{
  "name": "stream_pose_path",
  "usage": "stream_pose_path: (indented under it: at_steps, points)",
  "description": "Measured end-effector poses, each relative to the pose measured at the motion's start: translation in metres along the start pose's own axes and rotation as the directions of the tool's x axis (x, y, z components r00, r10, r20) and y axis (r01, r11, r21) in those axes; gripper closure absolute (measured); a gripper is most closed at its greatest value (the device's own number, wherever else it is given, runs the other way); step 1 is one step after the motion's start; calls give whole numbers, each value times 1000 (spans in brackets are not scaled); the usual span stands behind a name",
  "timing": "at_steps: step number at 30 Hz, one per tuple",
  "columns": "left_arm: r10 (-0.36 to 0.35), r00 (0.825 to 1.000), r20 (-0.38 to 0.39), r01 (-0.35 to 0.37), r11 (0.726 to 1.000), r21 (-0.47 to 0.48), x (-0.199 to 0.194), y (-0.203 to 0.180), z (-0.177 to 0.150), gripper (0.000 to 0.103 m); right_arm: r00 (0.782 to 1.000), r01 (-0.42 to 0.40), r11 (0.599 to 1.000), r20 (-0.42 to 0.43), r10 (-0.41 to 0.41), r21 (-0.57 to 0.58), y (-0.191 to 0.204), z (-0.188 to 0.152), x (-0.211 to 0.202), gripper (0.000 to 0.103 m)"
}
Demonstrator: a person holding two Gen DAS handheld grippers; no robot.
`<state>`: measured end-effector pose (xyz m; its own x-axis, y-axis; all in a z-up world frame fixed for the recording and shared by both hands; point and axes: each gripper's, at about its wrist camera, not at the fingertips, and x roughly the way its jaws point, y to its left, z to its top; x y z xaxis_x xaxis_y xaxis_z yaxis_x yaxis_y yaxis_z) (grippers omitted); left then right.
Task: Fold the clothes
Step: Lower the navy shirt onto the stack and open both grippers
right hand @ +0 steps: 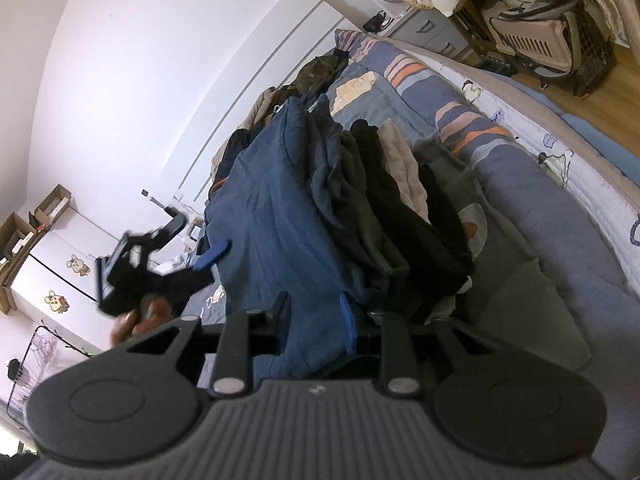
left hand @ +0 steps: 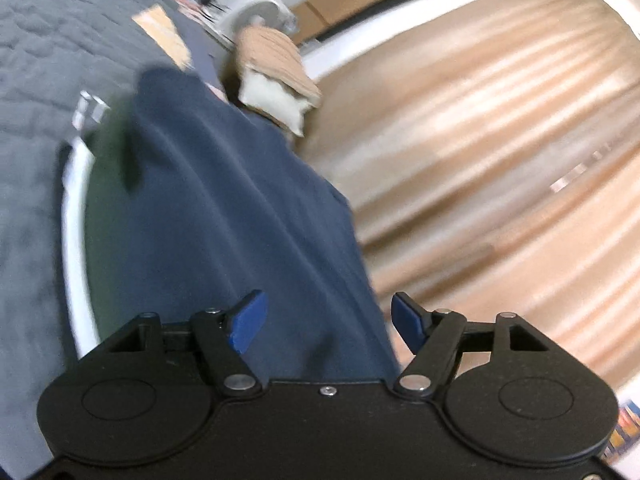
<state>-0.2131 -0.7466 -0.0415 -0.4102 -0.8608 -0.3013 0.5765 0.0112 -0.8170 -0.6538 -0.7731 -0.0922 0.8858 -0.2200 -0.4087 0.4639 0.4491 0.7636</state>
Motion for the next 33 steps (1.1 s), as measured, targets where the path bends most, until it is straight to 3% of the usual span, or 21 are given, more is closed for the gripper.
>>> stream_pose_path:
  at_steps: [6,13,17,20,23,25,28,33]
  points:
    - [105,989,99,-102,994,-40,7,24,36,35,1000,-7,1000,-3,7,-2,-2,0,1,77]
    - [238,947,214,-219,970,-108,17,39,77,38,1000,-11,1000,-3,11,-10,0,1,3,77]
    - [216,946,241,-186,972,-142,7,34,93,38,1000,1,1000,-8,-1,-5,0,0,3,77]
    - [112,975,191,-106,994,-38,8,4,89,37,1000,3,1000,-3,-4,-12,3,-1,1,77]
    - [-5,998,68,0,997,82,33,-35,73,36,1000,17,999,-2,-17,-35,10,-1,-2,77]
    - [-62,998,-24,65,987,148,53,-59,62,35,1000,25,998,0,-25,-51,13,-1,-5,75]
    - [-74,986,-149,104,974,203,92,-78,43,32,999,33,996,12,-32,-80,19,0,-10,74]
    - [-11,971,-238,47,988,147,145,-66,31,32,999,36,994,24,-34,-103,23,3,-15,73]
